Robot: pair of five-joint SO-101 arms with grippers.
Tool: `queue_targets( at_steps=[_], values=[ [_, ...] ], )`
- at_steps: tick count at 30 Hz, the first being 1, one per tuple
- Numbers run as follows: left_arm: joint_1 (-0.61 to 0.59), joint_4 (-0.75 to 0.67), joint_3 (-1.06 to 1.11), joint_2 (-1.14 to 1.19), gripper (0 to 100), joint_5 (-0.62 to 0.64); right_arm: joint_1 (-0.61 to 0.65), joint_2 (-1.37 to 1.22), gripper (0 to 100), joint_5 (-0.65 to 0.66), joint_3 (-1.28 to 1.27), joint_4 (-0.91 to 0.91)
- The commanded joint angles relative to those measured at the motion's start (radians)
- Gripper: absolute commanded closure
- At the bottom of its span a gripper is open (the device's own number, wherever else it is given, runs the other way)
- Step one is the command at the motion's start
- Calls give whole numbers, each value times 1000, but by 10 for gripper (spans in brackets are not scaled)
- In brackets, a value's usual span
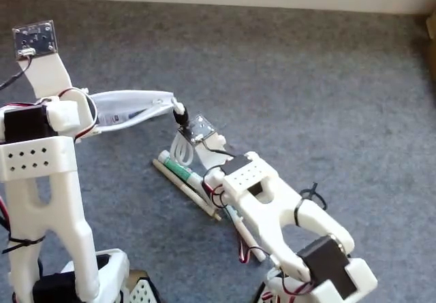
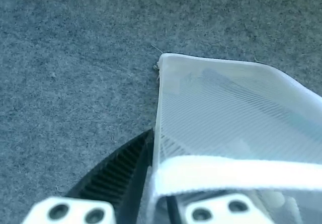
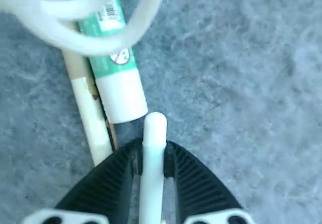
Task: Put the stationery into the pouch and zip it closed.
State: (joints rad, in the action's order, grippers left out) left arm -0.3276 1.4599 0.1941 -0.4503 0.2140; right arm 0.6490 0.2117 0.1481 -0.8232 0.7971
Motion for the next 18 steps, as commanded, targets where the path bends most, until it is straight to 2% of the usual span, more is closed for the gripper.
queue_targets(
  at_steps=[1,10,18],
  values=[
    [-22,-12,1,-21,993,6,-19,165,995,14,25,77],
    [-21,-12,1,-21,993,6,-13,346,995,12,25,183],
    [-15,-14,1,-21,993,8,18,631,995,12,-61,206]
  ],
)
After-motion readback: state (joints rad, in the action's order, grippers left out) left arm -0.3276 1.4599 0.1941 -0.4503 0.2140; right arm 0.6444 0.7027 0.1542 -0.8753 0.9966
